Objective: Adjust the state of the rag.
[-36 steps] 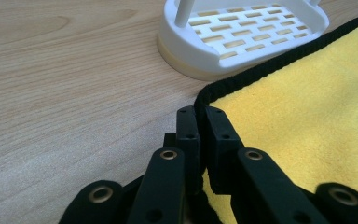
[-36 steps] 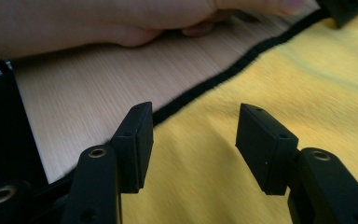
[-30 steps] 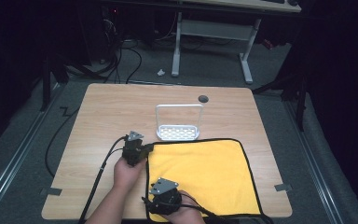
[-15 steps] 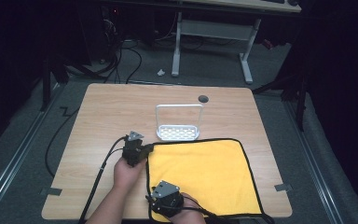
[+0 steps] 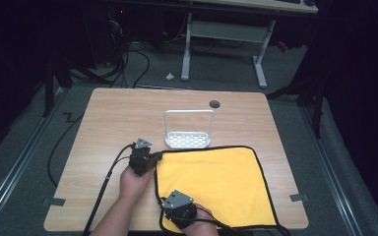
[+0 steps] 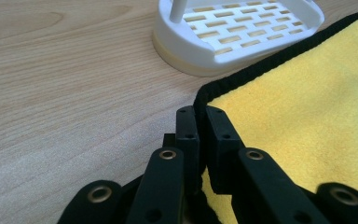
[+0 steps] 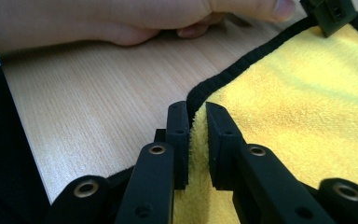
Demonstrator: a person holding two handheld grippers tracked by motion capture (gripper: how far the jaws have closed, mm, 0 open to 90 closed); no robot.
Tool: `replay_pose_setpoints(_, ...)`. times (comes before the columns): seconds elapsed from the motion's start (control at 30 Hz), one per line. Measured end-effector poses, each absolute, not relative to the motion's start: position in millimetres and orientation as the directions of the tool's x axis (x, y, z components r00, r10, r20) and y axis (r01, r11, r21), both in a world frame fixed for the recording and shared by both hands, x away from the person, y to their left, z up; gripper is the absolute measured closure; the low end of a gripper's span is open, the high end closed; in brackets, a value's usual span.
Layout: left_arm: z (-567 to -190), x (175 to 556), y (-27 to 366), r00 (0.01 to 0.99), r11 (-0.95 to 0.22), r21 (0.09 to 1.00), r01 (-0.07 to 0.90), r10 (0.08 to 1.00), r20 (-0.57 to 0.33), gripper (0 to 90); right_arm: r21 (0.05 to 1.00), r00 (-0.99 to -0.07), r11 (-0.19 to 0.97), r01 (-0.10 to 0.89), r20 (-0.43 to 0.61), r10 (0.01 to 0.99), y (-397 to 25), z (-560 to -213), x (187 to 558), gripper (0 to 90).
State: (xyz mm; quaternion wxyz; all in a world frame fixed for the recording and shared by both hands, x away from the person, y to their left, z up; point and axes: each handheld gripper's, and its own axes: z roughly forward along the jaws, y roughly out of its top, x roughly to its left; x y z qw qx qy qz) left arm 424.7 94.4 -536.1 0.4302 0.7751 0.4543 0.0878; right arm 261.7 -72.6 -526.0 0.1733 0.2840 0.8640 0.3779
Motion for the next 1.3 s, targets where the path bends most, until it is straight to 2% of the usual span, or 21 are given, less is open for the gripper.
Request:
replay_pose_setpoints(0.33,-534,423,101,0.594,-0.18,0.774,0.607,0.749,-0.292,84.4,0.791,-0.769,0.516,0.328,-0.093,0.632,-77,-513,257,81.3)
replay_pose_setpoints(0.5,-530,422,110,0.567,-0.11,0.777,0.62,0.747,-0.348,84.7,0.809,-0.768,0.503,0.305,-0.103,0.632,-74,-504,256,81.3)
replay_pose_setpoints(0.63,-528,418,120,0.561,-0.098,0.782,0.616,0.751,-0.348,84.8,0.815,-0.774,0.502,0.288,-0.11,0.623,-68,-500,255,81.3)
replay_pose_setpoints(0.8,-524,413,147,0.531,-0.053,0.781,0.623,0.762,-0.372,84.8,0.819,-0.793,0.513,0.257,-0.125,0.596,-47,-496,253,81.3)
replay_pose_setpoints(0.87,-523,411,160,0.521,-0.071,0.777,0.625,0.78,-0.347,84.8,0.818,-0.798,0.517,0.252,-0.126,0.589,-37,-495,253,81.3)
replay_pose_setpoints(1.13,-528,390,201,0.466,0.007,0.786,0.618,0.802,-0.373,84.8,0.828,-0.829,0.52,0.209,-0.131,0.543,3,-494,249,81.3)
replay_pose_setpoints(1.23,-531,388,208,0.448,0.001,0.779,0.627,0.818,-0.361,84.8,0.831,-0.837,0.521,0.197,-0.134,0.53,13,-495,247,81.2)
replay_pose_setpoints(1.3,-532,388,216,0.417,0.039,0.768,0.639,0.822,-0.388,84.9,0.829,-0.84,0.524,0.196,-0.134,0.526,17,-496,246,81.3)
